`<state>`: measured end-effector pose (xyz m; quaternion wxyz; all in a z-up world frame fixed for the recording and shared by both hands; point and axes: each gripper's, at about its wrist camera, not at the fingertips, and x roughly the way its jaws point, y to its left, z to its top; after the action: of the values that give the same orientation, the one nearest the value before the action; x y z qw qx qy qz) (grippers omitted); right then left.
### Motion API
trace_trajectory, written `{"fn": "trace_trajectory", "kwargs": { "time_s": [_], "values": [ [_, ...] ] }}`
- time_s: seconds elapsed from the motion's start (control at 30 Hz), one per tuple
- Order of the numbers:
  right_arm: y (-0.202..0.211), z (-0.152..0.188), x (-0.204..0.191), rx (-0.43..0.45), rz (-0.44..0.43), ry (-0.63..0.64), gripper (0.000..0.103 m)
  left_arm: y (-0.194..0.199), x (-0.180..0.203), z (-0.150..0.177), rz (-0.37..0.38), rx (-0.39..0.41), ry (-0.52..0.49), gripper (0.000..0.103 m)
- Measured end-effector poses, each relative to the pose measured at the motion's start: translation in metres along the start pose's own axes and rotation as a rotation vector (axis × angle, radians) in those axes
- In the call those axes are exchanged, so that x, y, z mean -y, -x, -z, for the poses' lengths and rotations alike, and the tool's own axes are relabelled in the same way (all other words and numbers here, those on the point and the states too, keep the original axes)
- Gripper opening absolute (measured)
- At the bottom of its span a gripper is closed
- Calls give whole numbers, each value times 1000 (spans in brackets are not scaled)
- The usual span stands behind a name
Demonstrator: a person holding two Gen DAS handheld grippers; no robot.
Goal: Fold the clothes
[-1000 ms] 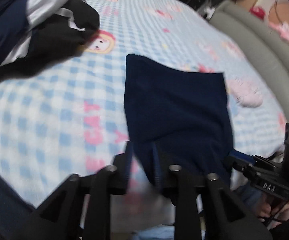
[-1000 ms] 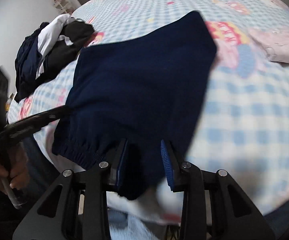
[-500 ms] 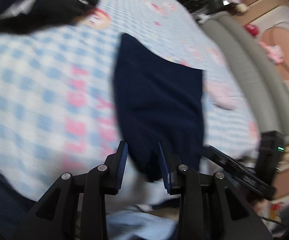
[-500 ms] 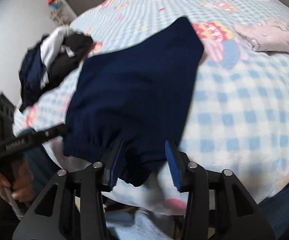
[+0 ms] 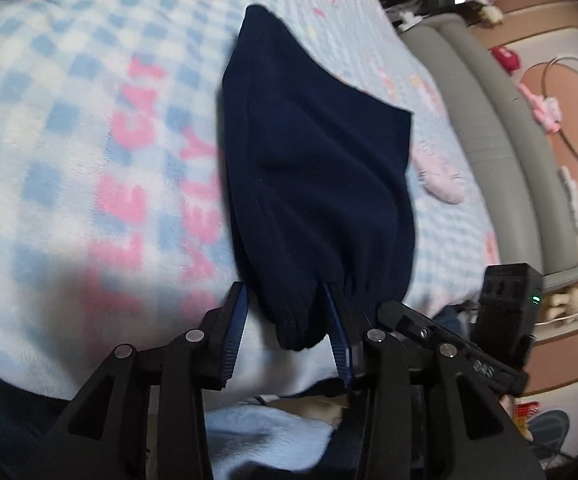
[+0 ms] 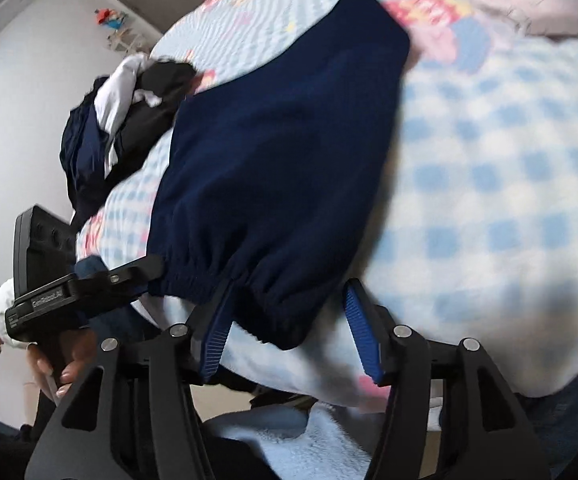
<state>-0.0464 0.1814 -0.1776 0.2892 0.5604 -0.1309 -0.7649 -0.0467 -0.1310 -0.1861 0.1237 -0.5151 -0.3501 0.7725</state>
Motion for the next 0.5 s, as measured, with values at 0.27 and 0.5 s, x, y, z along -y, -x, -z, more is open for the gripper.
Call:
{"fn": "trace_trajectory", "kwargs": {
  "time_s": [0.27,0.5],
  "values": [
    [-2,9,-1,3,-26,29,28,0,0,6,41,-23,29,26],
    [24,16,-15,8,-83,32,23,10,4,19,83,-52,38,25]
  ]
}}
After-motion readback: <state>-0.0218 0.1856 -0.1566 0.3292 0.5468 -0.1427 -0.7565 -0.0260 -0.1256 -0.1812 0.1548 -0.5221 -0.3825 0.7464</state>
